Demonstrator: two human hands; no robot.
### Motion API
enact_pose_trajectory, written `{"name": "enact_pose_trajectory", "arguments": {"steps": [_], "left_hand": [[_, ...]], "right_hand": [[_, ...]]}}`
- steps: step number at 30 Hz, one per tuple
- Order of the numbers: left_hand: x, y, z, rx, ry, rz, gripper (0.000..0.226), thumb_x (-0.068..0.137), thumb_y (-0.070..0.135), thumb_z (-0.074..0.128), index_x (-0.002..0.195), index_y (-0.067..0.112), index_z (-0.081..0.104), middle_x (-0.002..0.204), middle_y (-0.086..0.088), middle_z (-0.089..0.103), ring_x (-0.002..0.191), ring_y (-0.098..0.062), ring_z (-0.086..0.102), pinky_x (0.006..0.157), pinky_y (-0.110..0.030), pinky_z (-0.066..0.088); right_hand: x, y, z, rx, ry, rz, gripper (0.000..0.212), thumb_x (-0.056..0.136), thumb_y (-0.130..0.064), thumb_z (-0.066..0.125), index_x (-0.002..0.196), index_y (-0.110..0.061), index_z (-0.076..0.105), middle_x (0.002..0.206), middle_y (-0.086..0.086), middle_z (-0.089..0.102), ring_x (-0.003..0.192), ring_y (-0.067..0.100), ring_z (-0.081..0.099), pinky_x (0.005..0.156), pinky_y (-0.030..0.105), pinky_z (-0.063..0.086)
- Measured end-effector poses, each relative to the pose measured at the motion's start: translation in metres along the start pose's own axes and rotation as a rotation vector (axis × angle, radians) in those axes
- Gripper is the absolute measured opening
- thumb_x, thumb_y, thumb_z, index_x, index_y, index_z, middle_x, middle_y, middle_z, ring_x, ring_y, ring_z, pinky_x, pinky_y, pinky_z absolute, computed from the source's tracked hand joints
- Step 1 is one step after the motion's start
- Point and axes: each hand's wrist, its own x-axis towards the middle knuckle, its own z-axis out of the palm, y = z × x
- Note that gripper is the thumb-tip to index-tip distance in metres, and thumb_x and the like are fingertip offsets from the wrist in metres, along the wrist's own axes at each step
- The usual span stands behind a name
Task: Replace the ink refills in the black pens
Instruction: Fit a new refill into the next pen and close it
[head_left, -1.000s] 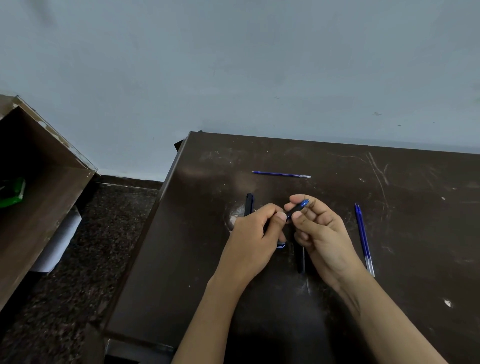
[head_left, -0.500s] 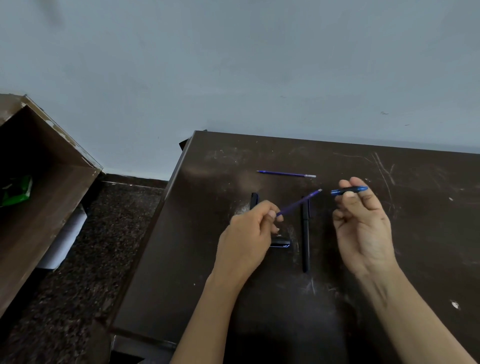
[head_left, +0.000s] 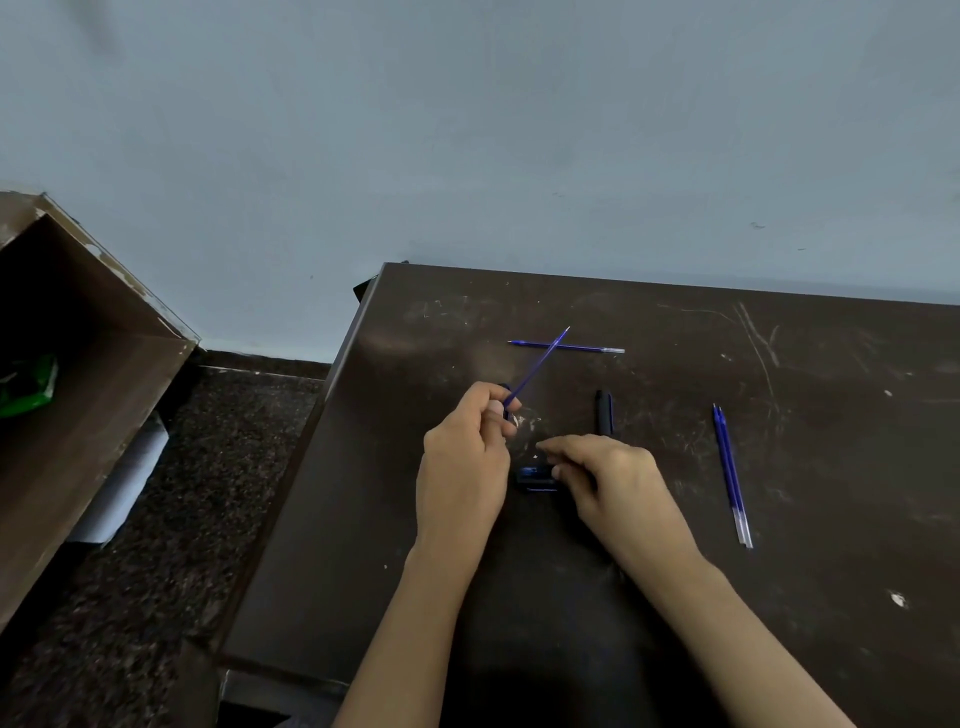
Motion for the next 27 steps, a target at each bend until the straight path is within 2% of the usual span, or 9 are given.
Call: {"name": "enact_pose_trajectory", "arguments": {"steps": [3, 8, 10, 12, 13, 18, 21, 24, 27], "left_hand": [[0.000, 0.001, -0.001, 0.001, -0.009, -0.008, 0.024, 0.100, 0.019, 0.039, 0.100, 0.021, 0.063, 0.078, 0.008, 0.063, 0.065, 0.002, 0.054, 0.062, 0.000, 0.037], [0.001, -0.001, -0.001, -0.010, -0.041, -0.017, 0.023, 0.100, 0.022, 0.039, 0.098, 0.024, 0.061, 0.077, 0.008, 0.063, 0.059, 0.000, 0.051, 0.055, -0.007, 0.037], [0.001, -0.001, -0.001, -0.044, -0.062, -0.035, 0.023, 0.100, 0.022, 0.039, 0.097, 0.025, 0.061, 0.078, 0.007, 0.064, 0.061, 0.000, 0.052, 0.056, -0.009, 0.037], [0.001, 0.000, -0.002, -0.106, -0.099, -0.044, 0.023, 0.100, 0.022, 0.040, 0.096, 0.024, 0.062, 0.079, 0.006, 0.065, 0.064, 0.001, 0.054, 0.060, -0.011, 0.039], [0.001, 0.001, -0.002, -0.140, -0.128, -0.041, 0.022, 0.100, 0.021, 0.040, 0.095, 0.023, 0.062, 0.078, 0.006, 0.065, 0.064, 0.002, 0.055, 0.061, -0.011, 0.040], [-0.002, 0.009, -0.001, -0.190, -0.298, 0.026, 0.021, 0.099, 0.022, 0.043, 0.092, 0.024, 0.062, 0.075, 0.002, 0.066, 0.057, 0.006, 0.052, 0.061, -0.017, 0.046], [-0.004, 0.009, 0.002, -0.227, -0.344, 0.035, 0.020, 0.098, 0.021, 0.044, 0.094, 0.023, 0.063, 0.076, -0.001, 0.067, 0.060, 0.001, 0.055, 0.065, -0.026, 0.052], [-0.003, 0.008, 0.003, -0.236, -0.315, 0.008, 0.020, 0.099, 0.023, 0.043, 0.094, 0.023, 0.063, 0.076, 0.001, 0.068, 0.057, 0.003, 0.053, 0.062, -0.020, 0.048], [-0.004, 0.006, 0.003, -0.245, -0.260, -0.039, 0.022, 0.099, 0.024, 0.043, 0.091, 0.024, 0.063, 0.074, 0.004, 0.067, 0.053, 0.003, 0.050, 0.057, -0.016, 0.044]], "right_hand": [[0.001, -0.003, 0.002, -0.030, 0.015, 0.009, 0.027, 0.081, -0.004, 0.063, 0.103, -0.017, 0.071, 0.095, 0.000, 0.073, 0.093, 0.021, 0.066, 0.082, 0.041, 0.053], [0.001, -0.005, 0.007, -0.066, 0.015, 0.044, 0.026, 0.083, -0.006, 0.063, 0.104, -0.020, 0.071, 0.095, -0.001, 0.072, 0.094, 0.018, 0.064, 0.083, 0.037, 0.053], [0.001, -0.008, 0.007, 0.016, 0.074, 0.069, 0.024, 0.083, -0.007, 0.064, 0.102, -0.020, 0.072, 0.092, -0.007, 0.072, 0.090, 0.008, 0.065, 0.083, 0.026, 0.052], [0.003, -0.013, 0.001, 0.176, 0.125, 0.193, 0.022, 0.084, -0.011, 0.066, 0.100, -0.024, 0.072, 0.087, -0.017, 0.070, 0.085, -0.003, 0.064, 0.077, 0.008, 0.046], [0.003, -0.015, -0.001, 0.286, 0.133, 0.277, 0.020, 0.085, -0.013, 0.066, 0.100, -0.026, 0.072, 0.085, -0.018, 0.071, 0.084, -0.006, 0.064, 0.076, 0.006, 0.046], [0.003, -0.026, -0.010, 0.865, 0.189, 0.554, 0.020, 0.085, -0.015, 0.066, 0.104, -0.018, 0.071, 0.089, 0.003, 0.076, 0.086, 0.013, 0.071, 0.079, 0.026, 0.056], [0.009, -0.033, -0.014, 0.884, 0.212, 0.554, 0.014, 0.085, -0.010, 0.065, 0.098, -0.012, 0.071, 0.084, 0.013, 0.074, 0.078, 0.021, 0.071, 0.076, 0.032, 0.058], [0.025, -0.034, -0.020, 0.916, 0.222, 0.534, 0.012, 0.086, -0.007, 0.064, 0.096, -0.004, 0.069, 0.086, 0.020, 0.070, 0.073, 0.023, 0.065, 0.075, 0.037, 0.056], [0.049, -0.029, -0.034, 0.994, 0.298, 0.480, 0.010, 0.088, -0.005, 0.059, 0.094, -0.004, 0.067, 0.081, 0.012, 0.068, 0.073, 0.017, 0.062, 0.070, 0.030, 0.051]]}}
